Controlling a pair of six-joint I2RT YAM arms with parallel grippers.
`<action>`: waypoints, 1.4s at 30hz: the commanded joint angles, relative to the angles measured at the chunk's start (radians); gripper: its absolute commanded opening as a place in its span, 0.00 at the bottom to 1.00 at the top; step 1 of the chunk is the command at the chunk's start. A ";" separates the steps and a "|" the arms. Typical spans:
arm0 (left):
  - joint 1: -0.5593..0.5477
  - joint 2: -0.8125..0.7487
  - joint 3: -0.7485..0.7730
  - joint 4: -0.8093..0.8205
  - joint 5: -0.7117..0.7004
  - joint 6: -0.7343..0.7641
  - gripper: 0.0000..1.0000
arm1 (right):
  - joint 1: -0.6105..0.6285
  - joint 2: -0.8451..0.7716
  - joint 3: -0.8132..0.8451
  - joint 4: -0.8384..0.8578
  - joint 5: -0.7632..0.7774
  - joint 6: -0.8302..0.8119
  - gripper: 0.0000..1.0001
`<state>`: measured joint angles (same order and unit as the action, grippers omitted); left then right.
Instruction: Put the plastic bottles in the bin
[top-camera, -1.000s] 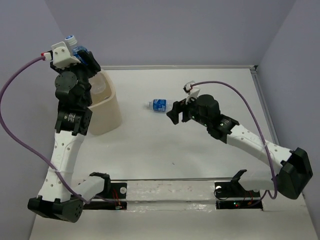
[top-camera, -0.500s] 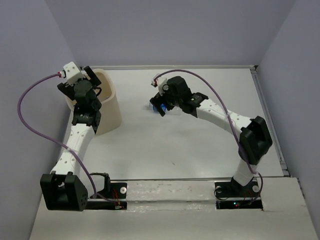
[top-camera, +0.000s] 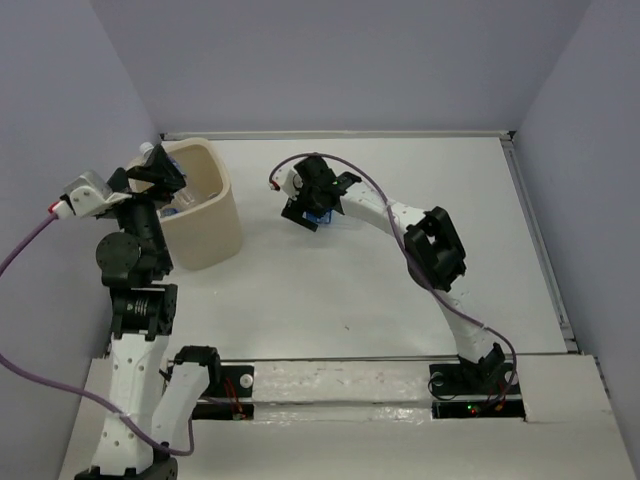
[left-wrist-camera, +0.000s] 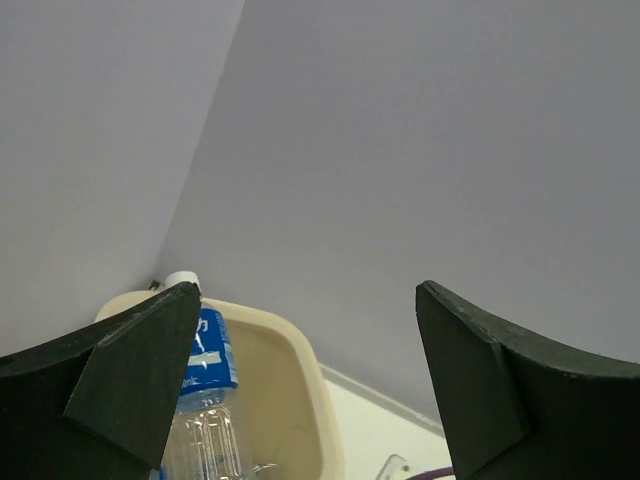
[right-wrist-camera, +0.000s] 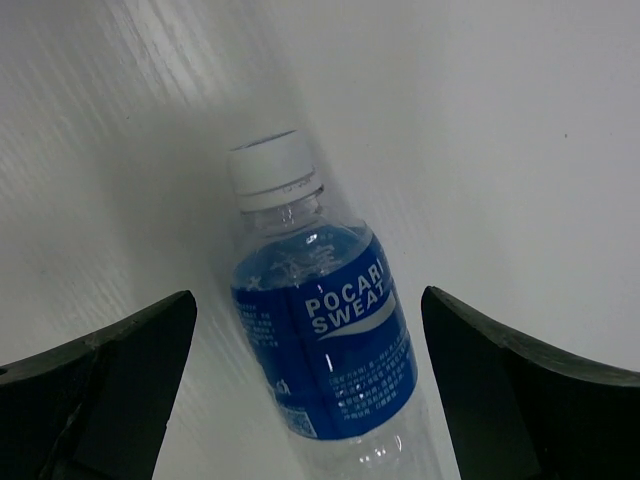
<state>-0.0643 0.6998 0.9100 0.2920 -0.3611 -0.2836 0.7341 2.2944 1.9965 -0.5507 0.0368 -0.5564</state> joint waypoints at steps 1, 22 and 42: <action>-0.003 -0.103 0.003 -0.134 0.117 -0.042 0.99 | 0.007 0.084 0.149 -0.075 0.038 -0.076 1.00; -0.005 -0.149 0.276 -0.541 0.548 -0.155 0.99 | 0.007 -0.319 0.009 0.127 -0.179 0.119 0.27; -0.061 -0.186 0.386 -0.413 0.815 -0.241 0.99 | 0.087 0.155 0.773 1.305 -0.653 1.230 0.18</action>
<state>-0.1047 0.5304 1.2751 -0.1688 0.3923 -0.5323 0.7975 2.2223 2.4401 0.6476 -0.5400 0.4263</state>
